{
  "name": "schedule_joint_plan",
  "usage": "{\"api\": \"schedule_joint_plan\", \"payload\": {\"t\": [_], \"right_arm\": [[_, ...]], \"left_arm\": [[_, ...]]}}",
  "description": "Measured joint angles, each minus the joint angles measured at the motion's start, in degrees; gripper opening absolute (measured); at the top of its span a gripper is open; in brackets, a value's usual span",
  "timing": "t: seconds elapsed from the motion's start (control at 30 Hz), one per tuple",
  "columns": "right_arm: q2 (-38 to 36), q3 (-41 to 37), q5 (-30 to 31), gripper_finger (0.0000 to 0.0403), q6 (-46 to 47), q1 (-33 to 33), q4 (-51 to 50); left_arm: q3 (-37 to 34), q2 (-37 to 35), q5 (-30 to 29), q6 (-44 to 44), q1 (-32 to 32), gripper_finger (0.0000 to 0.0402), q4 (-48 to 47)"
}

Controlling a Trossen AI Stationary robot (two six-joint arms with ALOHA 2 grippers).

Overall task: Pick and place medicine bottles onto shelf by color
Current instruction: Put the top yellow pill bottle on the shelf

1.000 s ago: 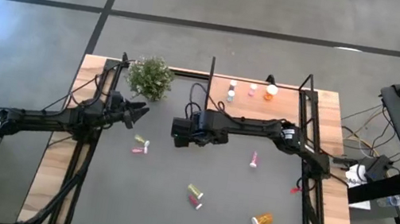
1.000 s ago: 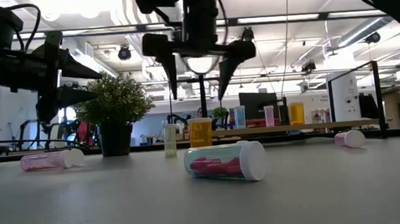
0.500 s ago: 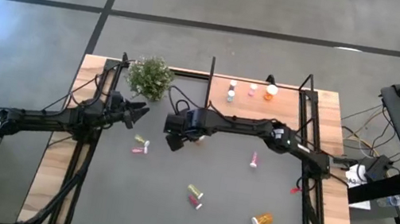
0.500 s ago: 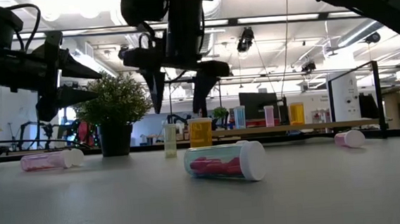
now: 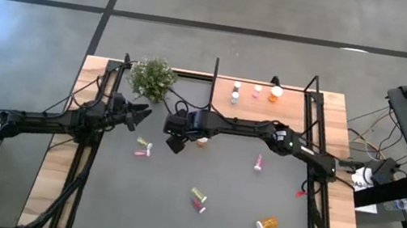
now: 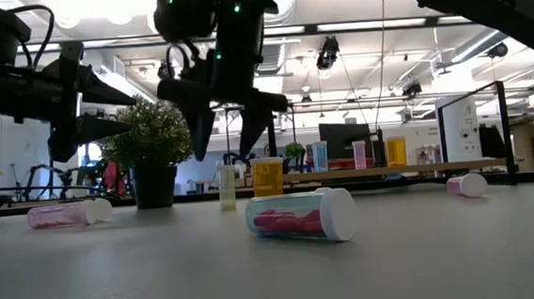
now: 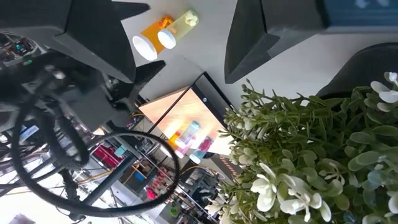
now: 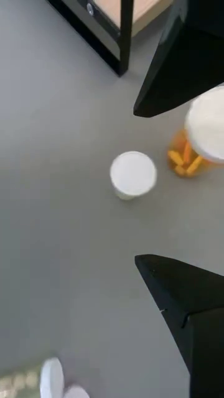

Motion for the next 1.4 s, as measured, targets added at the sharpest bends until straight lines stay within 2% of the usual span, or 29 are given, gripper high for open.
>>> {"api": "schedule_joint_plan", "payload": {"t": [0.47, 0.63, 1.03, 1.2, 1.4], "right_arm": [[2.19, -0.09, -0.05, 0.0359, 0.77, -1.67, 1.03], [2.19, -0.09, -0.09, 0.0315, 0.68, -1.6, 0.88], [2.19, -0.11, -1.24, 0.0169, 0.84, -1.63, 0.93], [2.19, -0.12, -1.36, 0.0135, 0.83, -1.6, 0.79], [2.19, -0.13, -1.31, 0.0118, 1.48, -1.6, 0.81]], "left_arm": [[0.0, 0.19, 0.02, 0.0, -0.01, 0.0231, -0.02], [0.0, 0.25, 0.02, 0.0, 0.0, 0.0231, 0.0], [0.0, 0.21, 0.0, 0.0, 0.0, 0.0231, -0.02], [0.0, 0.21, 0.0, 0.0, -0.01, 0.0231, 0.0], [0.0, 0.21, 0.0, 0.0, -0.01, 0.0231, -0.01]]}}
